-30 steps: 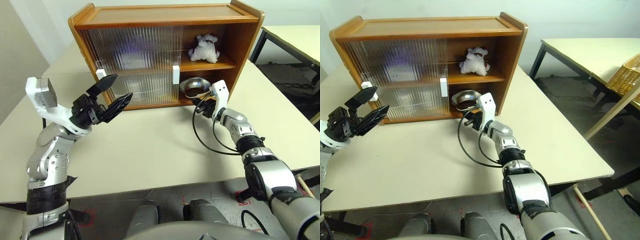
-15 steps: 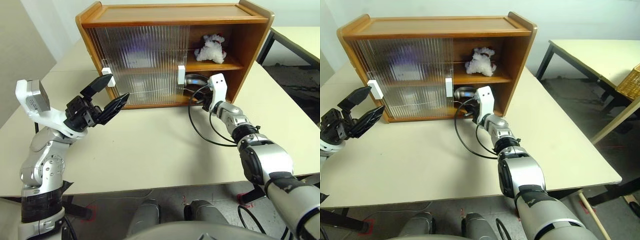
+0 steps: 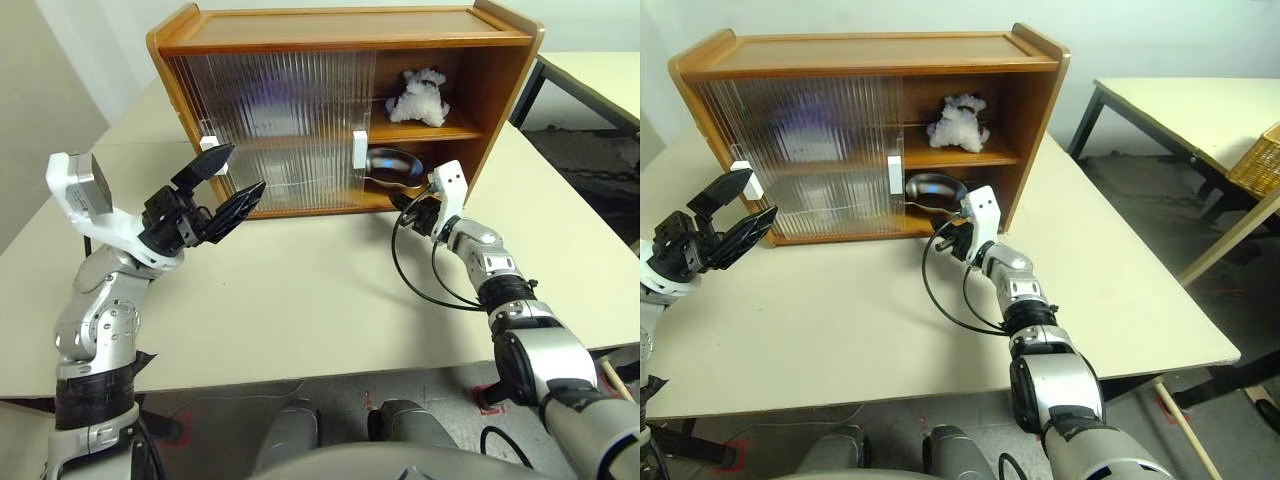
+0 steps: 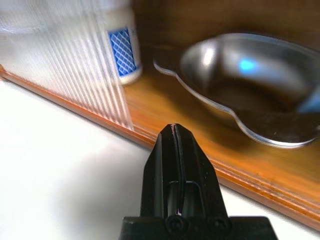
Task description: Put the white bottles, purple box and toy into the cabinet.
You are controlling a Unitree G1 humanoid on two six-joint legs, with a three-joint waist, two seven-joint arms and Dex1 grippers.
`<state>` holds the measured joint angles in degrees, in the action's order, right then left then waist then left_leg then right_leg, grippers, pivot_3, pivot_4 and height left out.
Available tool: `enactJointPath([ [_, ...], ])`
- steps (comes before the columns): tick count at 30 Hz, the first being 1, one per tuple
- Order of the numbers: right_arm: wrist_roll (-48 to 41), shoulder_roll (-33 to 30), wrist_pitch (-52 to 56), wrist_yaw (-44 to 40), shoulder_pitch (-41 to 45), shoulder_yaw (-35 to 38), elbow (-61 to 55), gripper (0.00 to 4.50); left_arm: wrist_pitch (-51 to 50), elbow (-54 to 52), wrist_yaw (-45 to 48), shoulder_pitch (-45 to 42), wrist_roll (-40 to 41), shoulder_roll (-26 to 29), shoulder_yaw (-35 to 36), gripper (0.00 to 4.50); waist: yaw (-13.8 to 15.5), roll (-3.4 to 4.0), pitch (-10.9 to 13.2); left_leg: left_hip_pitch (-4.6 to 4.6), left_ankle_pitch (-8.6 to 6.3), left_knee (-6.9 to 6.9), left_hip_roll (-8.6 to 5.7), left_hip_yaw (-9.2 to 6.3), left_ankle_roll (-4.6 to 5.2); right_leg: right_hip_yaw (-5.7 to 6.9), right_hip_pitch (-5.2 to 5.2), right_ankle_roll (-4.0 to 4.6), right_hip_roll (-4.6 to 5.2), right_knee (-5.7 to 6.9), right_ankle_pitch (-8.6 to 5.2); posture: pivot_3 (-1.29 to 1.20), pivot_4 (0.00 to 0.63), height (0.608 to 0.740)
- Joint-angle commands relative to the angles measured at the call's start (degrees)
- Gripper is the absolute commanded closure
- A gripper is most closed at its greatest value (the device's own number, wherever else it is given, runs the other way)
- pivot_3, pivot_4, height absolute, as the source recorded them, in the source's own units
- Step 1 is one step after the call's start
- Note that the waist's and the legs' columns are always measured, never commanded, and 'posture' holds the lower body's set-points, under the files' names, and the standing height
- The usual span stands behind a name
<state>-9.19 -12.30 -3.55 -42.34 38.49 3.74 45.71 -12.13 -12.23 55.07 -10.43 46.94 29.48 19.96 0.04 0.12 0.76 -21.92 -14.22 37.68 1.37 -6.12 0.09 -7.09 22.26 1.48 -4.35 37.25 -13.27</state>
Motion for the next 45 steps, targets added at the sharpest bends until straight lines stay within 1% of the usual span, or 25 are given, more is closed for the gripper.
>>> enactJointPath([
  [1, -1.16, 0.56, 4.62, 0.82, -2.80, -1.30, -11.74, 4.46, 0.57, 1.47, 0.81, -0.73, -0.54, -0.10, -0.49, 0.00, -0.30, 0.00, 0.00, 0.00, 0.00, 0.00, 0.00, 0.00, 0.00, 0.00, -0.01, 0.00, 0.00, 0.00, 0.00, 0.01, 0.000, 0.740],
  [6, -1.99, 3.55, 12.24, 3.23, -4.71, -4.50, -26.81, 4.46, 0.80, 2.02, 1.16, -1.00, -0.60, -0.25, -0.68, 0.00, -1.35, -0.01, 0.00, 0.05, 0.03, 0.04, 0.00, 0.00, 0.05, -0.01, -0.05, -0.15, -0.05, 0.00, -0.05, 0.00, 0.000, 0.740],
  [9, -2.10, 5.64, 15.51, 4.59, -4.40, -6.77, -32.76, 4.46, 0.95, 2.16, 1.17, -1.02, -0.61, -0.31, -0.70, 0.00, -1.59, -0.01, -0.01, 0.07, 0.05, 0.04, 0.01, -0.04, 0.08, 0.00, -0.06, -0.49, -0.08, 0.00, -0.24, 0.01, 0.000, 0.740],
  [13, -2.37, 7.34, 18.69, 5.85, -3.60, -8.64, -36.37, 4.46, 1.18, 2.02, 1.08, -0.68, -0.67, -0.41, -0.61, 0.00, -1.57, -0.01, -0.01, 0.06, 0.05, 0.05, 0.01, -0.06, 0.08, 0.01, -0.05, -0.51, -0.09, 0.00, -0.25, 0.02, 0.000, 0.740],
  [17, -1.85, 8.93, 19.80, 6.82, -2.15, -10.44, -36.91, 4.46, 1.41, 1.45, 0.79, 0.04, -0.63, -0.52, -0.52, 0.00, -1.48, -0.02, -0.01, 0.04, 0.05, 0.06, 0.00, -0.06, 0.07, 0.01, -0.01, -0.48, -0.08, 0.00, -0.24, 0.02, 0.000, 0.740],
  [23, -2.09, 12.66, 19.94, 12.42, 2.06, -8.09, -29.73, 4.46, 1.49, 0.95, 0.39, 0.45, -0.54, -0.48, -0.25, 0.00, -1.47, -0.01, -0.01, 0.01, 0.05, 0.03, 0.00, -0.08, 0.06, 0.01, 0.05, -0.41, -0.08, 0.00, -0.24, 0.04, 0.000, 0.740],
  [25, -1.92, 13.20, 18.29, 14.06, 2.93, -7.22, -27.61, 4.46, 1.51, 0.82, 0.34, 0.61, -0.50, -0.38, -0.13, 0.00, -1.34, -0.02, -0.01, 0.01, 0.04, 0.00, 0.00, -0.10, 0.05, 0.01, 0.07, -0.29, -0.08, 0.01, -0.20, 0.04, 0.000, 0.740],
  [26, -2.08, 13.38, 17.38, 14.32, 3.27, -6.86, -26.61, 4.46, 1.55, 0.79, 0.33, 0.67, -0.51, -0.35, -0.10, 0.00, -1.27, -0.01, -0.01, 0.00, 0.03, -0.01, 0.01, -0.11, 0.05, 0.02, 0.09, -0.02, -0.08, 0.01, -0.07, 0.04, 0.000, 0.740],
  [31, -2.29, 13.62, 15.55, 15.92, 4.22, -5.54, -23.64, 4.46, 1.75, 0.81, 0.36, 0.69, -0.51, -0.14, 0.01, 0.00, -0.94, -0.02, -0.01, -0.23, 0.00, -0.01, 0.00, -0.11, 0.00, 0.02, 0.26, 0.10, -0.08, 0.00, -0.04, 0.05, 0.000, 0.740],
  [36, -0.38, 13.39, 16.77, 19.96, 3.54, -5.97, -24.98, 4.46, 1.84, 1.07, 0.56, 0.45, -0.51, 0.00, -0.04, 0.00, -0.89, -0.02, -0.01, -0.30, -0.01, -0.03, 0.01, -0.11, -0.03, 0.05, 0.34, 0.07, -0.08, 0.01, -0.04, 0.04, 0.000, 0.740],
  [42, 5.04, 13.41, 18.79, 29.23, 0.66, -7.41, -30.53, 4.46, 1.78, 1.27, 0.79, 0.22, -0.50, -0.08, -0.45, 0.00, -0.52, -0.03, -0.02, -0.30, -0.01, 0.05, 0.01, -0.14, -0.02, 0.06, 0.31, 0.04, -0.07, 0.01, -0.01, 0.03, 0.000, 0.740],
  [45, 5.84, 13.77, 19.17, 31.66, -0.54, -7.31, -32.78, 4.46, 1.67, 1.60, 0.99, -0.07, -0.50, -0.06, -0.57, 0.00, -0.50, -0.03, -0.02, -0.29, -0.01, 0.11, 0.00, -0.14, -0.02, 0.05, 0.32, 0.02, -0.06, 0.01, 0.01, 0.02, 0.000, 0.740],
])
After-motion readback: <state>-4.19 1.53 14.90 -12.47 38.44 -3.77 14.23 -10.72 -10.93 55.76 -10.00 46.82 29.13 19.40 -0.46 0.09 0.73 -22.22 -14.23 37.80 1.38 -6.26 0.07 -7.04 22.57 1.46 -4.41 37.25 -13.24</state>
